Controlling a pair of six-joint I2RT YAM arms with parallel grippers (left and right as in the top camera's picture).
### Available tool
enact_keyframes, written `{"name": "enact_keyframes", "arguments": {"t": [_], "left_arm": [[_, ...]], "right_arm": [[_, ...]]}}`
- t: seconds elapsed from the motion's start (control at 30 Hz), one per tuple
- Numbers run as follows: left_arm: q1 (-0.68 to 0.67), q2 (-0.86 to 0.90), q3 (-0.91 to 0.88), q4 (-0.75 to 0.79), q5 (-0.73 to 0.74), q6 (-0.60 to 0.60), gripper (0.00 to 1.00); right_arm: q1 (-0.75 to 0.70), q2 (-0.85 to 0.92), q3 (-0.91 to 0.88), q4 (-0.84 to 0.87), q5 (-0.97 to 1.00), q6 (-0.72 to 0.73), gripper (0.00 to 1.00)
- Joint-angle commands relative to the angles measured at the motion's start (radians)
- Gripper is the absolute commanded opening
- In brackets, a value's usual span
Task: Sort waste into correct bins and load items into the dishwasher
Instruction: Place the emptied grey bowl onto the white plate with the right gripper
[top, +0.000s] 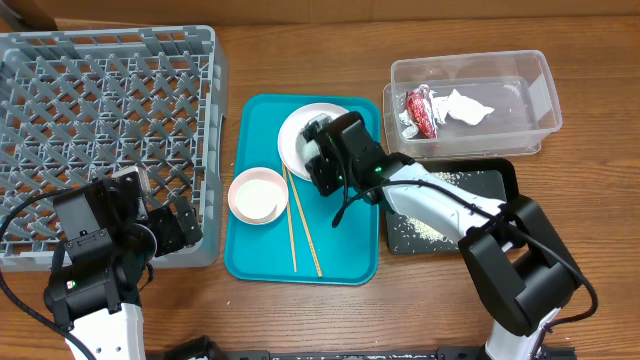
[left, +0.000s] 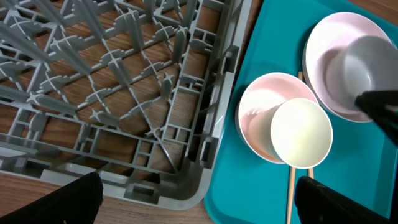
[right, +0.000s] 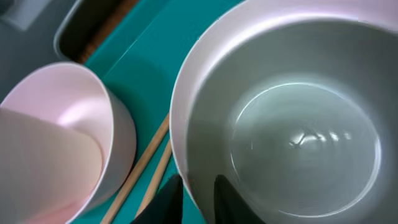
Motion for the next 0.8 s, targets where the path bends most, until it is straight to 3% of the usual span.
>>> {"name": "enact_keyframes", "arguments": {"t": [0.0, 0.2, 0.23, 0.27, 0.33, 0.47, 0.77], "left_arm": [[0.005, -0.002, 0.022, 0.003, 0.016, 0.012, 1.0], [0.005, -0.002, 0.022, 0.004, 0.016, 0.012, 1.0], [0.005, -0.002, 0.022, 0.004, 0.016, 0.012, 1.0], [0.005, -0.002, 0.022, 0.004, 0.016, 0.012, 1.0], [0.005, -0.002, 0.022, 0.004, 0.016, 0.012, 1.0], [0.005, -0.002, 0.022, 0.004, 0.016, 0.012, 1.0], [0.005, -0.002, 0.022, 0.004, 0.016, 0.012, 1.0]], "right_arm": [[0.007, -0.035, 0.061, -0.102, -0.031, 0.001, 0.22], [0.005, -0.076, 0.221, -0.378, -0.031, 0.023, 0.35], [0.005, -0.08, 0.243, -0.411, -0.032, 0.037, 0.41], [0.005, -0.084, 0.304, -0.503, -0.047, 0.078, 0.54], [0.005, -0.085, 0.347, -0.556, -0.12, 0.083, 0.64], [0.01, -0.085, 0.362, -0.53, -0.287, 0.146, 0.65], [0.109, -0.06, 0.351, -0.525, -0.113, 0.211, 0.62]]}}
